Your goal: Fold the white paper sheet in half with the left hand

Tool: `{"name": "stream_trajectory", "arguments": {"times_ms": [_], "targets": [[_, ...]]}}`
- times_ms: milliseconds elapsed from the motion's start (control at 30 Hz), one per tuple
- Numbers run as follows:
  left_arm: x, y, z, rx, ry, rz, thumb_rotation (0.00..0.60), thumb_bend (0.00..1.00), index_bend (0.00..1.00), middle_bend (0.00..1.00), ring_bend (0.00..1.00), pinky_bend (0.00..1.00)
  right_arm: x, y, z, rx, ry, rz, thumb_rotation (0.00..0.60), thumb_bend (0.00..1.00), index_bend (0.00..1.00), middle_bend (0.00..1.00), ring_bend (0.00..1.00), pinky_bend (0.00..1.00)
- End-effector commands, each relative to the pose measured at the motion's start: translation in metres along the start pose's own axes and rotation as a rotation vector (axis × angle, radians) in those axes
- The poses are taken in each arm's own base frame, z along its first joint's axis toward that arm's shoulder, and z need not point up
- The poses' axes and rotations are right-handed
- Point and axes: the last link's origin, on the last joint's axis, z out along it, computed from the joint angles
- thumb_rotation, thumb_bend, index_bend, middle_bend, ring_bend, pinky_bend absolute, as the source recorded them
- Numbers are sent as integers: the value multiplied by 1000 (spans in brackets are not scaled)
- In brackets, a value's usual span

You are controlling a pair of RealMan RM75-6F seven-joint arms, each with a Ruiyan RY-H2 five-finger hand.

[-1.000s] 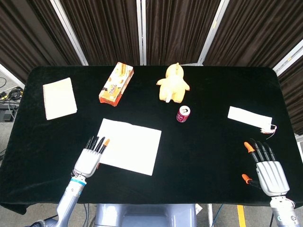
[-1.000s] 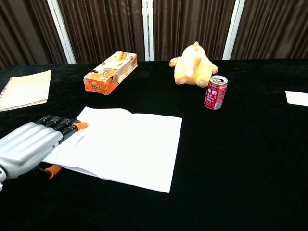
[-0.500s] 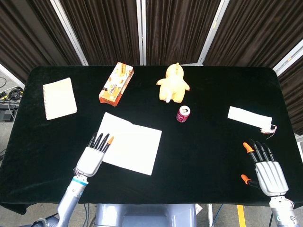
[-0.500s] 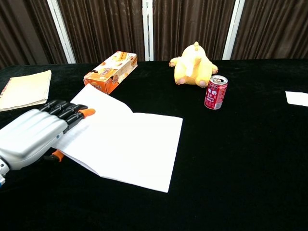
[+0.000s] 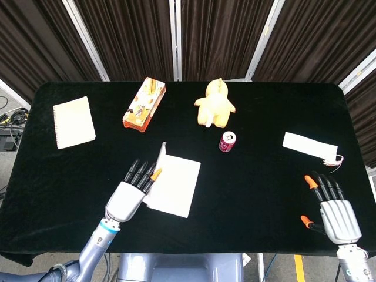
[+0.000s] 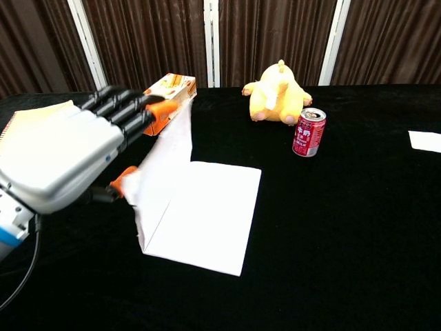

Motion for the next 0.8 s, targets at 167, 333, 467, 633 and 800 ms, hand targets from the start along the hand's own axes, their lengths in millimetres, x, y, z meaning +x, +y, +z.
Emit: {"name": "stream_trajectory", "arguments": {"times_ms": [167,333,467,633,800], "targets": [[-1,4,9,8,8,-24,600,434,0,0,0,0,6,2,-1,-5,10,14,600,55,0,0,0,0],[-4,4,7,11,-8,-26,600,420,0,0,0,0,5,2,-1,-5,3,12,600,54,0,0,0,0],[-1,-3,-3,31,-18,-20,600,367,0,0,0,0,5,3,-1,-8,3,7,600,54,0,0,0,0],[5,-30,-27,116,-66,2,600,291,0,0,0,0,3,5,0,-15,3,-12,600,55,0,0,0,0],[18,-67,-61,252,-116,-41,600,265,0,0,0,0,0,5,1,-19,1,-36,600,54,0,0,0,0]]}}
